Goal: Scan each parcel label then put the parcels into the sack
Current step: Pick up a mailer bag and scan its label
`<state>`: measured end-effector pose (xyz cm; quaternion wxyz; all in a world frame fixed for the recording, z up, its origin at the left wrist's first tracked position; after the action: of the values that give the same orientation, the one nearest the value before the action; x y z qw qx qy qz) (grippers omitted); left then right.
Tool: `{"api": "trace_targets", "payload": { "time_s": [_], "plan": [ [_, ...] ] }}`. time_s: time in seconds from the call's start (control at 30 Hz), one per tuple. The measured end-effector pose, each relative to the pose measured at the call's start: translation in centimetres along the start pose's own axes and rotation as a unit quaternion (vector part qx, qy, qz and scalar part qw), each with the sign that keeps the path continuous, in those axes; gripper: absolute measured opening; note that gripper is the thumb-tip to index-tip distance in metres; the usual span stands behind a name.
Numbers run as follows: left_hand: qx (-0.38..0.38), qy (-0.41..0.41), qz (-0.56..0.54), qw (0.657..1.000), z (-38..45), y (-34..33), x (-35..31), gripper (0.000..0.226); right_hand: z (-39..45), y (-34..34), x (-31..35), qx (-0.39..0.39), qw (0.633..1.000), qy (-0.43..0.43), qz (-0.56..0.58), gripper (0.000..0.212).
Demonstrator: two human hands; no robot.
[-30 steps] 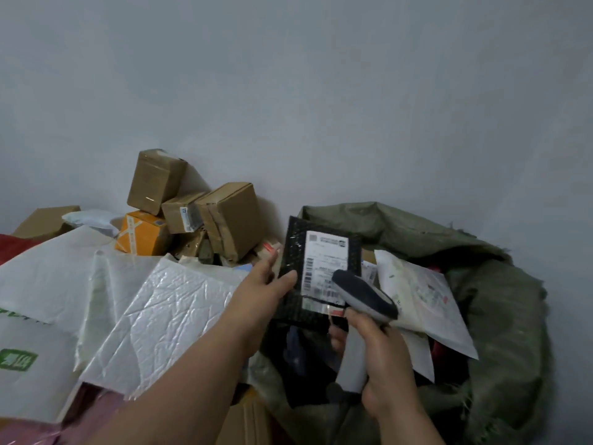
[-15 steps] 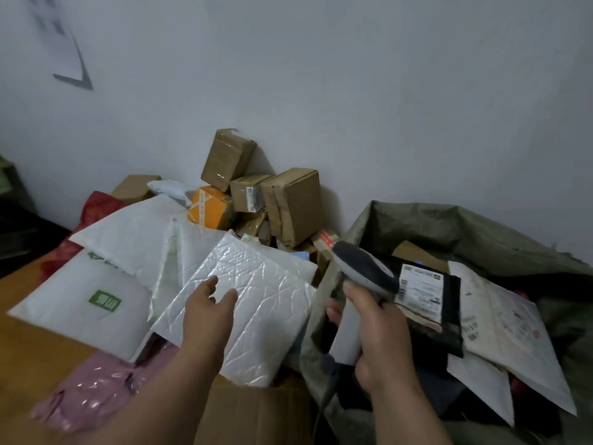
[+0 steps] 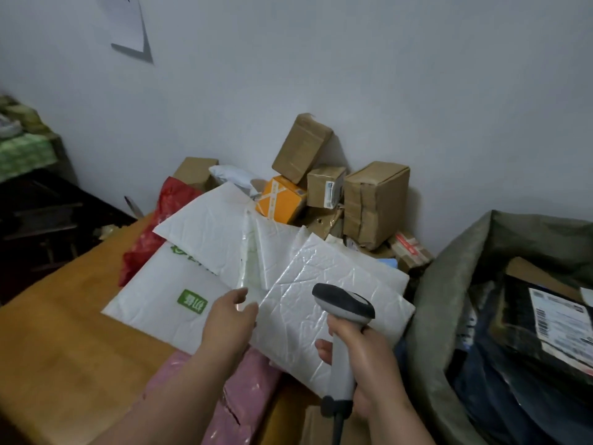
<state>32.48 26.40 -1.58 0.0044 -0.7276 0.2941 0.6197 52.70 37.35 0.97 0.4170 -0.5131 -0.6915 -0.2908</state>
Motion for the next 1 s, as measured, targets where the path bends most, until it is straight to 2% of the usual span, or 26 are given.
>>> {"api": "trace_targets", "payload": {
  "time_s": [0.13,0.33,0.47,0.53,0.6,0.63,0.73,0.83,0.93,1.0],
  "plan": [
    [0.075,-0.017,0.040,0.996,1.5,-1.7,-0.4,0.047,1.0,-1.1,-1.2,-0.025,0.999,-0.014,-0.013,0.015],
    [0.165,0.060,0.000,0.984,1.9,-5.0,-0.2,0.065,1.8,-0.5,-1.2,-0.053,0.998,-0.018,0.012,0.012],
    [0.137,0.040,0.037,0.989,2.1,-5.7,-0.7,0.064,2.4,0.7,-1.1,-0.060,0.998,-0.022,0.024,0.012],
    [0.118,0.033,0.023,0.992,1.7,-5.5,-1.4,0.052,2.5,1.1,-1.1,-0.063,0.997,-0.020,0.033,0.015],
    [0.079,0.037,-0.030,0.996,1.3,-4.7,-2.9,0.026,2.6,1.4,-0.6,-0.065,0.997,-0.007,0.035,0.018],
    [0.055,0.041,-0.066,0.995,1.2,-4.1,-3.7,0.023,2.5,1.4,-0.2,-0.062,0.997,0.002,0.038,0.018],
    [-0.026,0.016,-0.138,0.990,1.0,-1.5,-6.8,0.034,2.0,1.5,1.3,-0.050,0.997,0.031,0.059,0.014],
    [-0.055,-0.047,-0.204,0.976,-0.1,0.5,-10.2,0.015,1.3,2.5,2.9,-0.058,0.992,0.071,0.086,0.012],
    [-0.062,-0.085,-0.262,0.959,-1.7,2.2,-13.3,0.037,0.2,3.2,4.2,-0.054,0.988,0.098,0.110,0.013],
    [-0.050,-0.106,-0.332,0.936,-2.8,3.5,-14.9,0.055,-1.0,3.1,5.0,-0.032,0.985,0.107,0.131,0.017]
  ]
}}
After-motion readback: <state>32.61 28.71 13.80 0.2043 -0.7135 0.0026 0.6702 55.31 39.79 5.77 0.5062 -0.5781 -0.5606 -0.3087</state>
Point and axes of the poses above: each hand's wrist, its own z-axis towards the middle knuckle, its own y-axis out of the back of the hand, x = y × z, the point moved 6 cm from there along z, towards the middle knuckle, and after that the axes turned 6 degrees about -x, right-handed, at the moved point
